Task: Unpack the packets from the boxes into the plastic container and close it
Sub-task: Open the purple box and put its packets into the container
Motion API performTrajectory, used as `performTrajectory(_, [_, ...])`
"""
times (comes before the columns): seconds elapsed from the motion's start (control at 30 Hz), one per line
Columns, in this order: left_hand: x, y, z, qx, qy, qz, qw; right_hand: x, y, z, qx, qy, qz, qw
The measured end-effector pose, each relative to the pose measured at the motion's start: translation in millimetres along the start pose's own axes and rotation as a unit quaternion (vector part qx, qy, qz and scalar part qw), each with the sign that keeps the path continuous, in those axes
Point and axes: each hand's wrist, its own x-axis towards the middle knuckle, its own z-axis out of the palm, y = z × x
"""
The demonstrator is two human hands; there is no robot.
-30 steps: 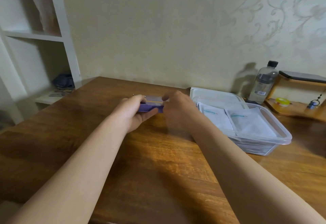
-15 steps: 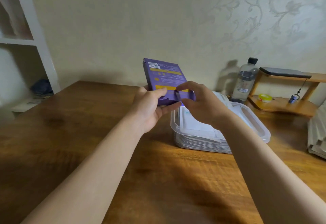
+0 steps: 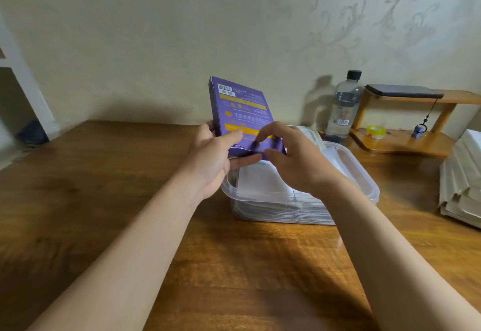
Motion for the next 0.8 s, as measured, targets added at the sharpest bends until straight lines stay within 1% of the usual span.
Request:
performTrajectory(0.1, [-0.8,-1.6,0.3,0.008,0.0,0.014,1.0,-1.4,1.7,1.4,-0.002,0.01,0.004,1.0])
performTrajectory(0.23, [-3.8,-2.4,-0.2,0.005,-0.006,0.025,1.0,-4.8,5.0,2.8,0.027,0.02,0.026,0.999])
performTrajectory(0.43, [-6.4,-3.8,-2.0,0.006,-0.007,0.041,0.999,-7.5,2.7,4.2,-0.015,0.025,-0.012,0.999])
performTrajectory(0.63, [-9.5,-4.4,-6.2,0.018,-0.009,0.045,0.999,-12.7,-2.9,3.3,-0.019,0.094,-0.034,0.995])
performTrajectory(0.8, [-10.3,-4.8,-5.2,0.041,-0.02,0.051,0.998,-12.9,-3.1,4.1,-0.046,0.109,-0.033,0.992])
